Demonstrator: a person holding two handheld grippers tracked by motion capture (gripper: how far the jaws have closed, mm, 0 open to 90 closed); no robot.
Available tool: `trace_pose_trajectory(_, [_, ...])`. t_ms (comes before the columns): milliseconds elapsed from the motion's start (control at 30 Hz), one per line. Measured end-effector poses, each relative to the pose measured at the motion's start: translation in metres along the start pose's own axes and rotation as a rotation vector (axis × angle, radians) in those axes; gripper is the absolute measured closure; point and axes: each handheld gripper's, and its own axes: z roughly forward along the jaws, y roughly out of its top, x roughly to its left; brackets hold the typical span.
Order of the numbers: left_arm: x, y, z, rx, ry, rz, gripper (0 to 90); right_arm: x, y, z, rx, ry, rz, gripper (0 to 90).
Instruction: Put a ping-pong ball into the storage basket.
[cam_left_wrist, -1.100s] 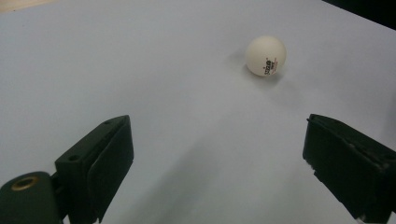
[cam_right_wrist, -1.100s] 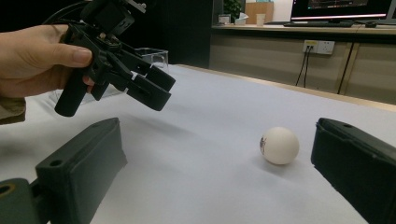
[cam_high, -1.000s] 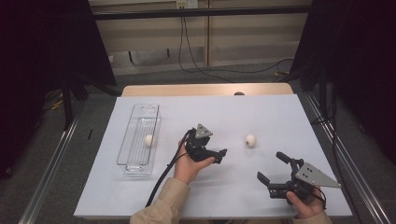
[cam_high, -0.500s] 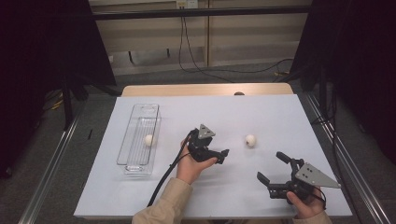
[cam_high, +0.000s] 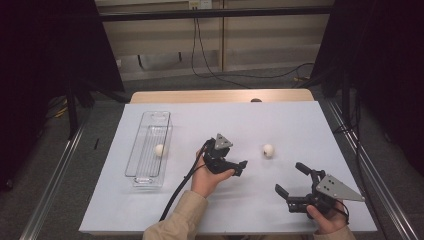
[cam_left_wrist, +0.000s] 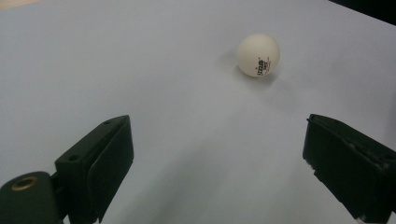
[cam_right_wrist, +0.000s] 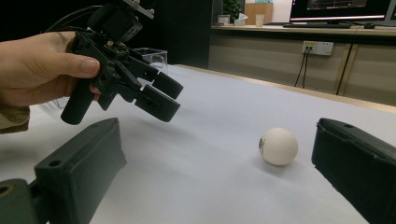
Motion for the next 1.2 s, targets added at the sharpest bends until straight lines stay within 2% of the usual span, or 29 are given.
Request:
trace_pose_trajectory(733, [-0.004,0.002,0.012,0.004,-0.002,0.013,8.8,0.000,0.000,0.000,-0.001,0.005,-0.002,1.9])
trace_pose_trajectory(1200, [-0.005,0.004,0.017,-0.004,-0.012,0.002,8.8,0.000,0.000,0.000,-0.002,0.007,0.001,2.0])
